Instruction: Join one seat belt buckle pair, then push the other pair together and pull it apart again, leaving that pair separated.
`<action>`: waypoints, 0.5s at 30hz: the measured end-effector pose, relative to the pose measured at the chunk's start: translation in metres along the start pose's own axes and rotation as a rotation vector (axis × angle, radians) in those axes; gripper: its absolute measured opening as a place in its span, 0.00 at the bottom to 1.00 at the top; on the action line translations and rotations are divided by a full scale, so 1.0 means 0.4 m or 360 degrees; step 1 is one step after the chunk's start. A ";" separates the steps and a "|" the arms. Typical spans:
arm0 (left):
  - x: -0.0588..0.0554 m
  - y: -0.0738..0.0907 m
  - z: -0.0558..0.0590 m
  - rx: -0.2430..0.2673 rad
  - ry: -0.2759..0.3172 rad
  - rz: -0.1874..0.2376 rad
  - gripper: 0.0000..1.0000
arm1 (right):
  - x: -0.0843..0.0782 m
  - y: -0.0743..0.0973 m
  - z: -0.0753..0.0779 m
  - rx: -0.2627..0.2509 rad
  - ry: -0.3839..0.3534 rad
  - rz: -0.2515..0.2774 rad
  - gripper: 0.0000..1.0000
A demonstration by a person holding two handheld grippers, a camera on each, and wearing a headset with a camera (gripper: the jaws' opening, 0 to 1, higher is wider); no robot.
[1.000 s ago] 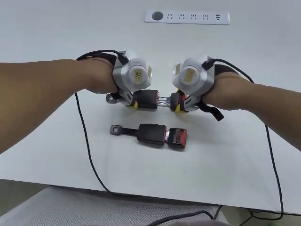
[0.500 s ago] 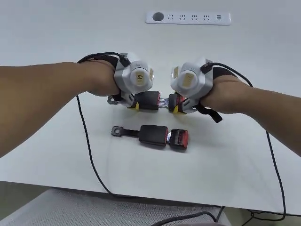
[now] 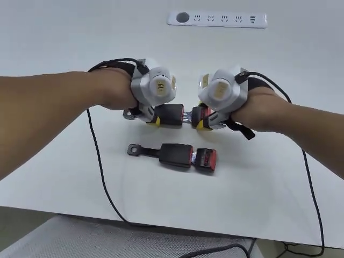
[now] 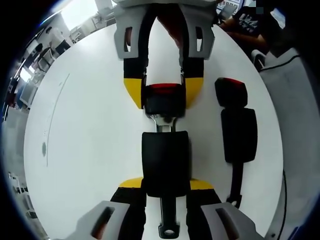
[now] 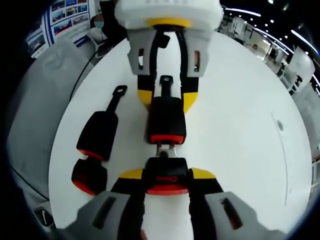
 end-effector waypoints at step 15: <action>-0.007 -0.004 -0.004 0.0012 0.0036 0.0022 0.30 | 0.033 -0.012 -0.002 0.0008 -0.0016 0.0038 0.32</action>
Point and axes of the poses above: the centre of the closed fingertips' face, and the gripper's own axes: y roughly backward along the fingers, z roughly to its right, x roughly out of its top, the point moved 6 cm from there along y, roughly backward along the fingers, and after that the axes turned 12 degrees about -y, right-handed, at the moved point
